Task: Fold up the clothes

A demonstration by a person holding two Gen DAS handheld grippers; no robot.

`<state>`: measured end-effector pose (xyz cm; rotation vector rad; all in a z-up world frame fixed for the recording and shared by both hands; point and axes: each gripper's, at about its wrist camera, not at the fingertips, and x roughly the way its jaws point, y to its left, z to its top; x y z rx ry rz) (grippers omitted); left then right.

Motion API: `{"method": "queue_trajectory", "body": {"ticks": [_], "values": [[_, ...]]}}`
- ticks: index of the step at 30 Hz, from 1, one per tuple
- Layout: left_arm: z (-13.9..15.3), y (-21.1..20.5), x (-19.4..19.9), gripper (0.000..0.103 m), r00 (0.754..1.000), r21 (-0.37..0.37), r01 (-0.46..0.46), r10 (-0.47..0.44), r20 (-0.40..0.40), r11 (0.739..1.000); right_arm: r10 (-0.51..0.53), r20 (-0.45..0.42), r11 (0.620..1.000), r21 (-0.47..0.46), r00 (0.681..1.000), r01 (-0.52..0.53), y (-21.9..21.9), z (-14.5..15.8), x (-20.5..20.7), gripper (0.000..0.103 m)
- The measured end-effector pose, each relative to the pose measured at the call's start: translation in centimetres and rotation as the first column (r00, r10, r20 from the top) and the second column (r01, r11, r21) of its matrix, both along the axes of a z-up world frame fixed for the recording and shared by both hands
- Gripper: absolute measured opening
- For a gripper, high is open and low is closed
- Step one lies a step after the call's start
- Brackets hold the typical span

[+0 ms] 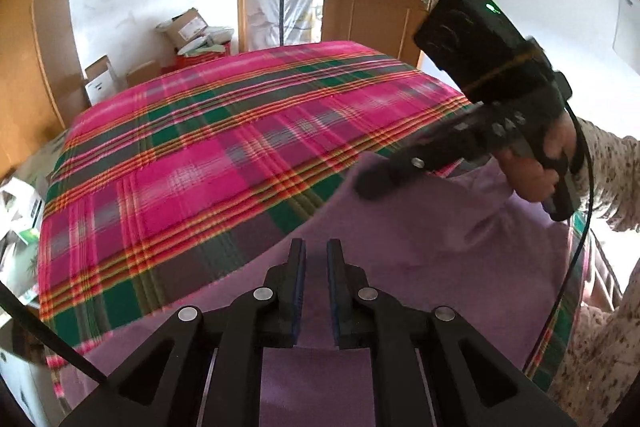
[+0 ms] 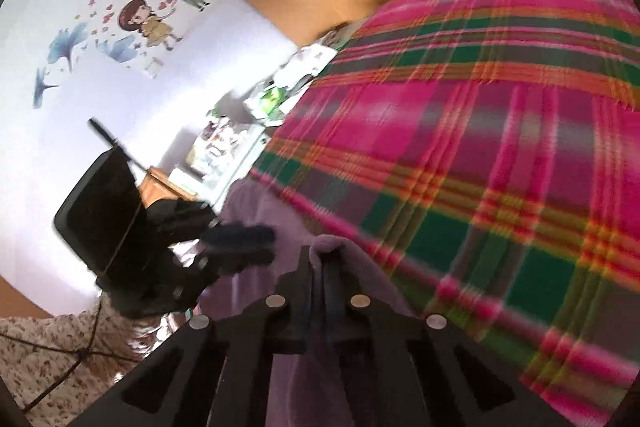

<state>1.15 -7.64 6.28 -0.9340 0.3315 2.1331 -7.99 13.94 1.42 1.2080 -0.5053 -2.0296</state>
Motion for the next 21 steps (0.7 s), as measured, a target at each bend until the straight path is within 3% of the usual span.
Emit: {"method": "queue_trajectory", "body": {"ticks": [10, 16, 21], "values": [[-2.1, 1.0, -2.7, 0.011, 0.999, -0.049, -0.027, 0.029, 0.040, 0.998, 0.030, 0.122, 0.995, 0.093, 0.992, -0.042, 0.1, -3.0, -4.9, 0.004], [-3.5, 1.3, -3.3, 0.011, 0.998, -0.109, -0.040, 0.046, 0.052, 0.993, 0.058, 0.163, 0.995, 0.072, 0.985, -0.070, 0.3, -4.5, -5.7, 0.003], [-3.9, 1.4, -3.6, 0.011, 0.997, -0.117, -0.048, 0.055, 0.056, 0.992, 0.076, 0.125, 0.988, 0.123, 0.989, -0.091, 0.4, -3.9, -5.2, 0.004]]}}
